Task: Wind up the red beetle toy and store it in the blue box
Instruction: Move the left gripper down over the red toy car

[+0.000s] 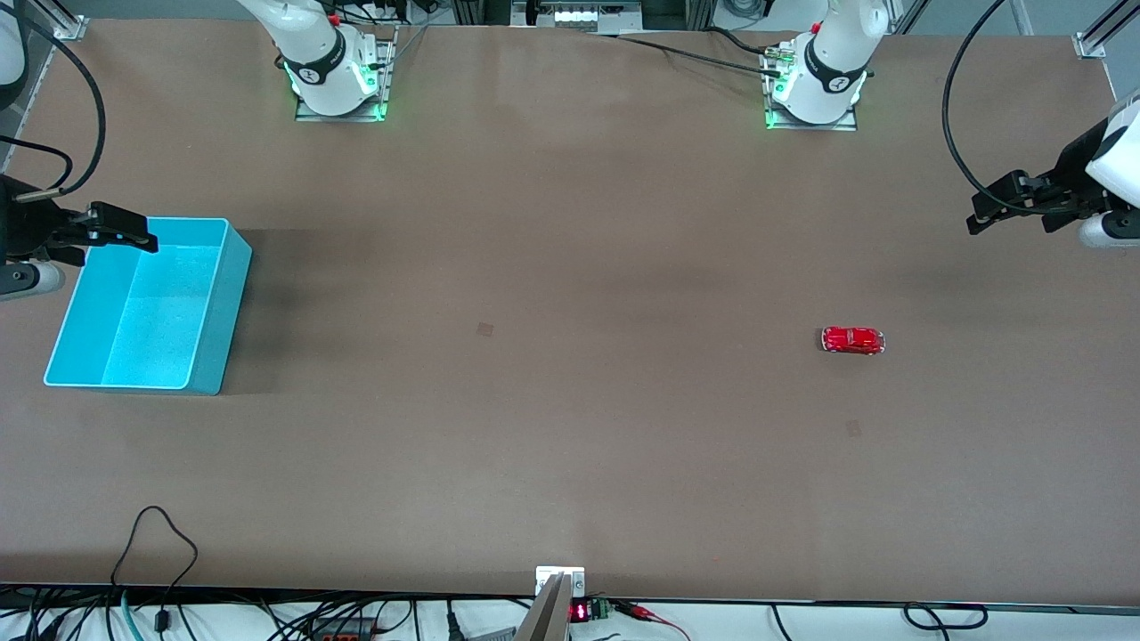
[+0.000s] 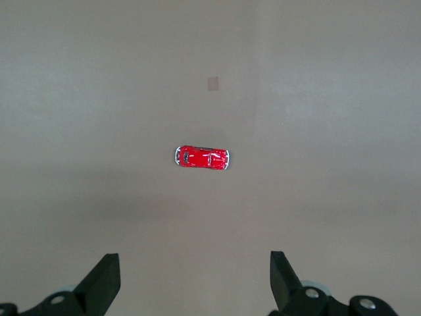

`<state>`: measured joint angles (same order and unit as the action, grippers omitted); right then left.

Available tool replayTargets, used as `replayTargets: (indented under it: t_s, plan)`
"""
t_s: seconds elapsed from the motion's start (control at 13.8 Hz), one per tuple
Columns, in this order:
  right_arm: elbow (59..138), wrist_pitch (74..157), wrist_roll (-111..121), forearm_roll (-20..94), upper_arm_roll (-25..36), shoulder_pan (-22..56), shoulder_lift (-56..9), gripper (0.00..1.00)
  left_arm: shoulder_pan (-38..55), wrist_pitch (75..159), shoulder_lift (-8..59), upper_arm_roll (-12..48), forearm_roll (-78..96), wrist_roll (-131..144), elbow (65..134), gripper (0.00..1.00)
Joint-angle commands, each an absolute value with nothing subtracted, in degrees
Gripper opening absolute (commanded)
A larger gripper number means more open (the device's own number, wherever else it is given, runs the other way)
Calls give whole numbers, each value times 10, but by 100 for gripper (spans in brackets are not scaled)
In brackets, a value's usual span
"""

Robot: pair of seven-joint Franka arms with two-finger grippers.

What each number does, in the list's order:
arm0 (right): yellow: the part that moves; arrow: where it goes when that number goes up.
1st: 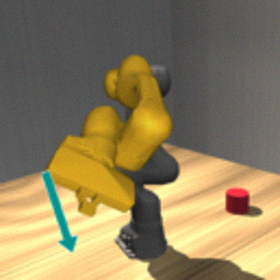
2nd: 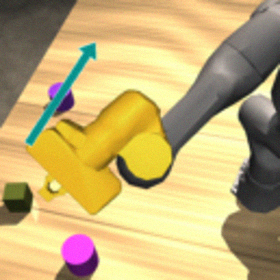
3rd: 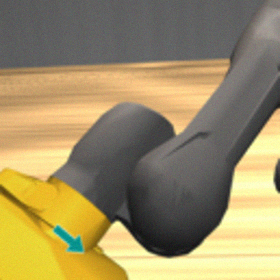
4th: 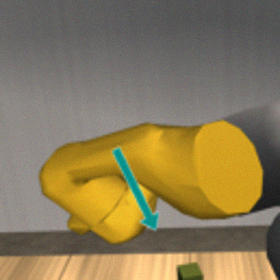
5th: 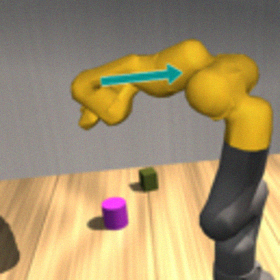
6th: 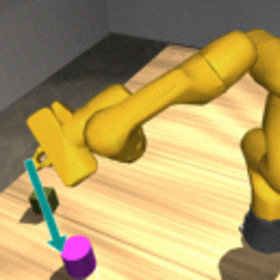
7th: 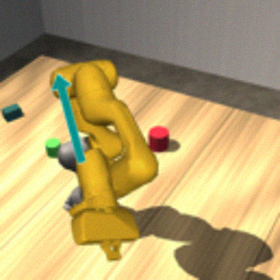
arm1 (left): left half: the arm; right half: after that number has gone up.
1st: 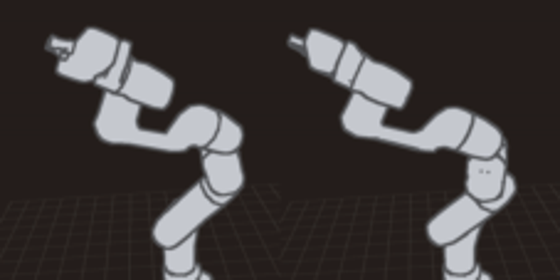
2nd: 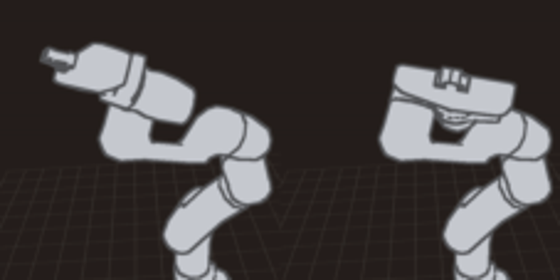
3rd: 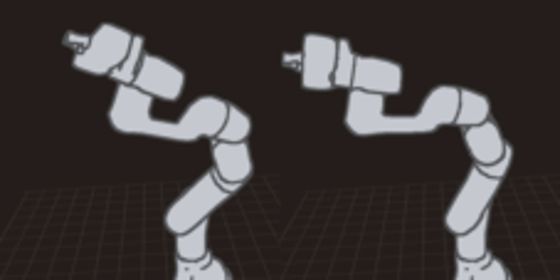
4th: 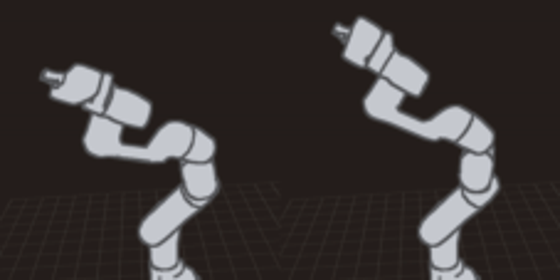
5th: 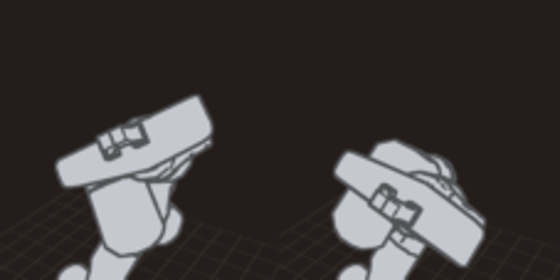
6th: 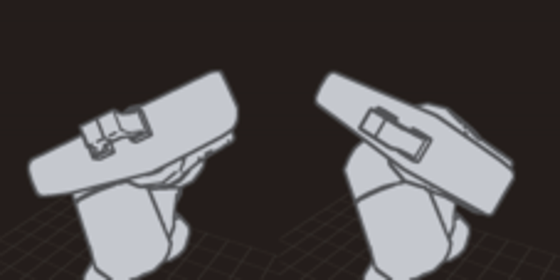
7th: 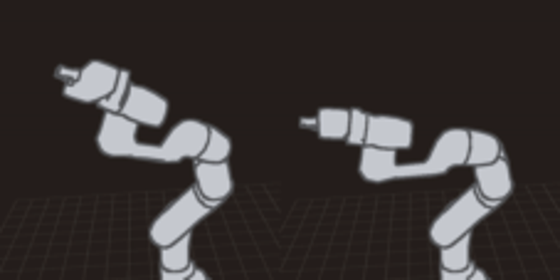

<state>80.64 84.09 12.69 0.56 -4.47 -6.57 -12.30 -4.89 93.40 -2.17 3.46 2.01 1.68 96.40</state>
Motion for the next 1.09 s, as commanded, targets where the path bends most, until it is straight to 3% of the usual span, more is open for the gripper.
replayTargets:
  t_s: [0.0, 0.29, 0.73, 1.02]
  plan:
    - [816, 838, 130, 15, -49, -73, -113, 100, -55, 949, -53, 43, 14, 12, 1010, 100]
    - [816, 838, 129, 15, -49, -73, -113, 100, -56, 955, -27, 43, 12, -29, 1012, 100]
    - [816, 839, 129, 15, -49, -73, -113, 100, -57, 961, 73, 39, 0, -303, 1008, 100]
    - [816, 843, 131, 15, -50, -70, -130, 100, -60, 1043, 126, 39, -25, -517, 1012, 100]
